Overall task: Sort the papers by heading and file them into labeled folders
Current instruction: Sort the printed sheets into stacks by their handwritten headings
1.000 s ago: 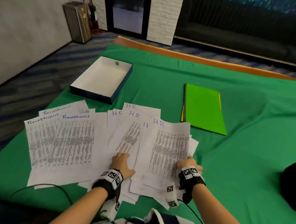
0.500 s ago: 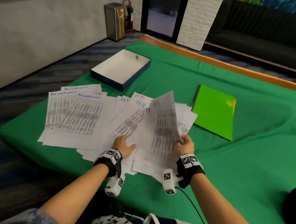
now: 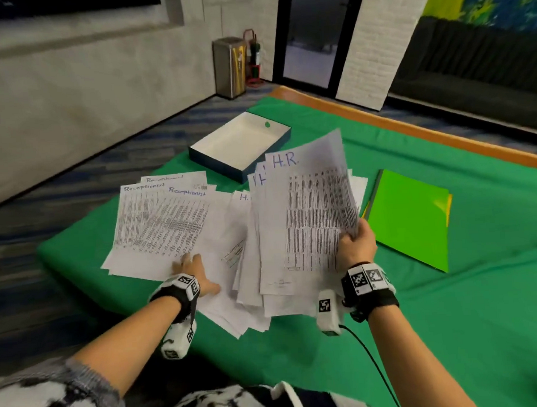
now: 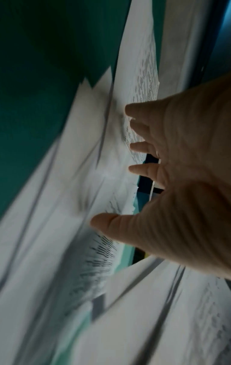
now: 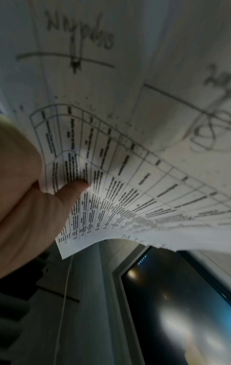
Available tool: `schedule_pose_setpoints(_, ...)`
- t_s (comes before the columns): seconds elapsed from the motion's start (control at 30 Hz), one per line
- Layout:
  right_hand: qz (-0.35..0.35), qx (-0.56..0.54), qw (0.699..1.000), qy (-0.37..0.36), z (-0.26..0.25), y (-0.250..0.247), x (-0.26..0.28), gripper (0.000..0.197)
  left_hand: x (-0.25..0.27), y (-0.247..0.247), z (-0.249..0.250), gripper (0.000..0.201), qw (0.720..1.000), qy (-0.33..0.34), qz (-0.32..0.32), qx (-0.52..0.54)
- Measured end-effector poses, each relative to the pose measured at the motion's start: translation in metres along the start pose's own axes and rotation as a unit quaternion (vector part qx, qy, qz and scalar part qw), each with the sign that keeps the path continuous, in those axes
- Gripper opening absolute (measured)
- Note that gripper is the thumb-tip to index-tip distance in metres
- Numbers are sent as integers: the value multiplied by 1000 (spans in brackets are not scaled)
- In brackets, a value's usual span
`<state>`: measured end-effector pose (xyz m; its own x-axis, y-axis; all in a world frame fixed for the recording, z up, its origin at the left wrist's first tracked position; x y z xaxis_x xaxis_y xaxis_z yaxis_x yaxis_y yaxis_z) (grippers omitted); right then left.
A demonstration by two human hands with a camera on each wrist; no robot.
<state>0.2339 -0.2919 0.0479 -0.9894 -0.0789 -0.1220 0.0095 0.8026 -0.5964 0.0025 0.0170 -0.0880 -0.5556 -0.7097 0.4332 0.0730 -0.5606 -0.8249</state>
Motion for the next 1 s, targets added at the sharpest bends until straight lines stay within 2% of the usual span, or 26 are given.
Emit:
schedule_pose_setpoints(0.07, -24, 14, 999, 35, 19, 13, -2, 36, -3, 2, -12, 111, 999, -24, 0, -22)
schedule_pose_setpoints(0.17, -71, 31, 991, 109, 53, 31, 4, 42, -9, -5, -16, 109, 1000, -17, 16, -22)
schedule_pose_setpoints(0.33, -153, 44, 968, 194, 97, 57, 30, 37, -14, -19, -12, 73, 997, 18, 26, -67)
schedule_pose_setpoints(0.47, -192, 49, 955, 223, 117, 67, 42, 36, -18, -28, -9, 44, 991, 39, 28, -122)
schedule_pose_setpoints(0.53, -209, 49, 950, 224, 121, 70, 44, 35, -18, -40, -5, 34, 994, 42, 52, -83)
schedule_pose_setpoints(0.57, -213, 48, 950, 225, 120, 68, 46, 34, -17, -48, 0, 36, 995, 54, 72, -51)
schedule_pose_setpoints(0.63, -211, 47, 950, 226, 119, 67, 48, 40, -6, -64, 25, 45, 986, 115, 118, 5)
schedule_pose_setpoints(0.73, -196, 39, 958, 206, 106, 62, 48, 57, 25, -79, 81, 48, 949, 254, 149, 111)
schedule_pose_setpoints(0.8, -195, 17, 962, 192, 96, 61, 49, 69, 50, -72, 118, 45, 918, 345, 107, 166)
schedule_pose_setpoints(0.87, -208, -23, 956, 205, 91, 65, 52, 73, 75, -45, 146, 44, 899, 399, 4, 179)
schedule_pose_setpoints(0.97, -203, -69, 939, 267, 112, 80, 48, 58, 96, 9, 161, 37, 897, 401, -138, 125)
schedule_pose_setpoints(1.0, -211, -74, 936, 274, 122, 87, 44, 62, 99, 22, 163, 36, 899, 393, -164, 99)
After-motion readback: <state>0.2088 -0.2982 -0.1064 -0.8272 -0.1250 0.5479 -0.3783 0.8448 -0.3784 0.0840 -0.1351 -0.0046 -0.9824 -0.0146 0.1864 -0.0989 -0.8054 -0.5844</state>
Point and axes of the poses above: each hand's wrist, its own x-axis away from the middle knuckle, its own y-axis out of the palm, z = x × y, the point moved 9 cm from there along -x, towards the middle knuckle, and after that the axes turned 10 degrees about x, right-handed, at the moved point
